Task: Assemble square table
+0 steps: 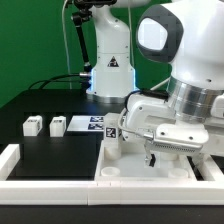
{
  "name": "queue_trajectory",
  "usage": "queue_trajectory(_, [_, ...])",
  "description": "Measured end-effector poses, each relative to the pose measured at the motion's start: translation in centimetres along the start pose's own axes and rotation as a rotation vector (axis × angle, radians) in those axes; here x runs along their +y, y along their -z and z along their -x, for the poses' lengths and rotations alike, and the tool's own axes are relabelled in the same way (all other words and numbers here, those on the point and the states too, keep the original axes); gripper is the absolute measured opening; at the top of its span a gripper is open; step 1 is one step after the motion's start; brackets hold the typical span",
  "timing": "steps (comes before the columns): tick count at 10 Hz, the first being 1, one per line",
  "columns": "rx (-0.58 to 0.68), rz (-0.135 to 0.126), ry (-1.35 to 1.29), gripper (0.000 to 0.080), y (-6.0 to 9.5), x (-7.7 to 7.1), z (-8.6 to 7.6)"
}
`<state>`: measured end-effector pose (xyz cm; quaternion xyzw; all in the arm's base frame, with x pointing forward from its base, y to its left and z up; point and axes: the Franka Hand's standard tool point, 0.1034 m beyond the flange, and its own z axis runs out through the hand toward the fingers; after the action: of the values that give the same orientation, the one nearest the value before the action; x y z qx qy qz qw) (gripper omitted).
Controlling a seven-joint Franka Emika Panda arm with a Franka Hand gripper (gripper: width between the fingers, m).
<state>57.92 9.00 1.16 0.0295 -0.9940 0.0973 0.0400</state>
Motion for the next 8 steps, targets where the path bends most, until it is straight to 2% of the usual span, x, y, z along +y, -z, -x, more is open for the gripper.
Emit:
queue_trajectory(6, [-0.001, 0.0, -0.005, 0.0649, 0.1, 0.0, 0.1])
queue_trajectory(8, [-0.036, -0.03, -0.046, 0.0649, 4.2, -1.0, 0.4])
